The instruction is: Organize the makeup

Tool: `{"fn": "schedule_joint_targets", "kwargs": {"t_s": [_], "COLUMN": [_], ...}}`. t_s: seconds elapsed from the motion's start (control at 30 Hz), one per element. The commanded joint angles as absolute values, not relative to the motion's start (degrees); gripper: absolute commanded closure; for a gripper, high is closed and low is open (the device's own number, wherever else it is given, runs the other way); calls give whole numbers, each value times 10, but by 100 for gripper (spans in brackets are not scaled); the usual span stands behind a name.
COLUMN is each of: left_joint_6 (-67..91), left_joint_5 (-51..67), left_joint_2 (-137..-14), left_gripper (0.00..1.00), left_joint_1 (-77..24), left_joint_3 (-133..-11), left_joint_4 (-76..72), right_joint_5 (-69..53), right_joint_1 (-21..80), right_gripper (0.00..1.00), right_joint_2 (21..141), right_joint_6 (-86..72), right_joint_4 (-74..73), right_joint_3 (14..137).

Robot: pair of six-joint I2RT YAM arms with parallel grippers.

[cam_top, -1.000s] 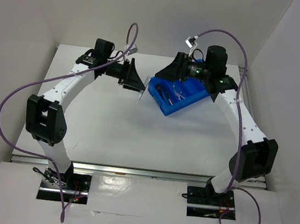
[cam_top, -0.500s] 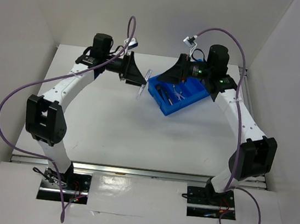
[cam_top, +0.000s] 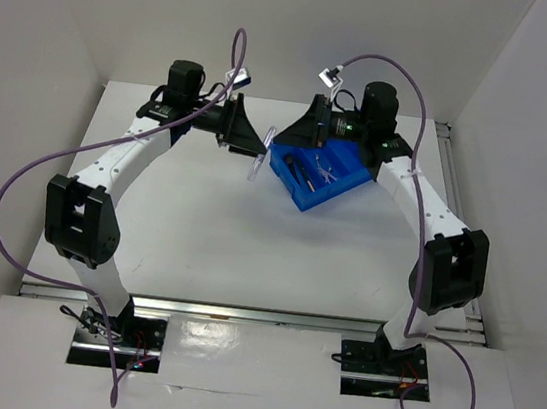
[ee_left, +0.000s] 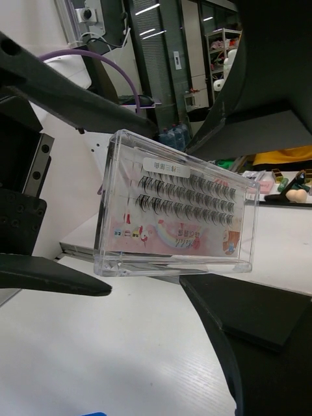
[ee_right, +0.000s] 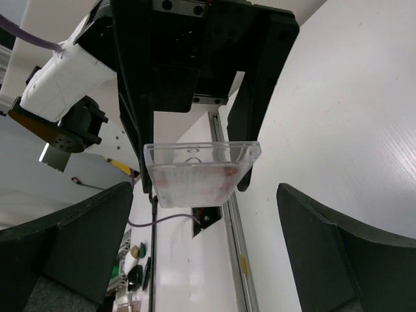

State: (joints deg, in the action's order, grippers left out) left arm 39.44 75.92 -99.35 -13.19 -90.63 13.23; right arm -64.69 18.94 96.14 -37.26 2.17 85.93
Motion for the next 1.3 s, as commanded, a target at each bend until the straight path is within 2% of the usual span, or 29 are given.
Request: {"fn": "schedule_joint_targets", "kwargs": {"t_s": [0.0,0.27,0.43,0.6,0.77,0.9,1.1,1.27], "left_joint_6": [390,379,379,373,373,373,373,373], "left_joint_5": [781,781,781,781,781,781,781,781], "left_joint_2": [-967,-972,-972,-972,-972,-977,-977,-977], "left_gripper": [84,85,85,87,87,87,88,88], "left_joint_1": [-128,-128,-128,-128,-128,-128,-123,-123], "left_joint_3": [-904,-904,-899,-899,-894,-894,-894,-894], "left_joint_4": [112,124,124,124,129,129,129,129], "right_joint_5": [-657,-663,-657,-650,-650,-650,-650,-645], "right_joint_1": [205,218,223,223,223,223,229,234], "right_gripper": [1,2,21,28,28,19,19,36], "right_joint_2": [969,986,986,986,986,992,1003,1003], "right_joint_6": [-396,-414,-419,-425,-438,-445,-445,-445], "right_joint_4": [89,112,118,125,142,148,148,148], "right_joint_3": [885,902,902,902,907,919,919,919]}}
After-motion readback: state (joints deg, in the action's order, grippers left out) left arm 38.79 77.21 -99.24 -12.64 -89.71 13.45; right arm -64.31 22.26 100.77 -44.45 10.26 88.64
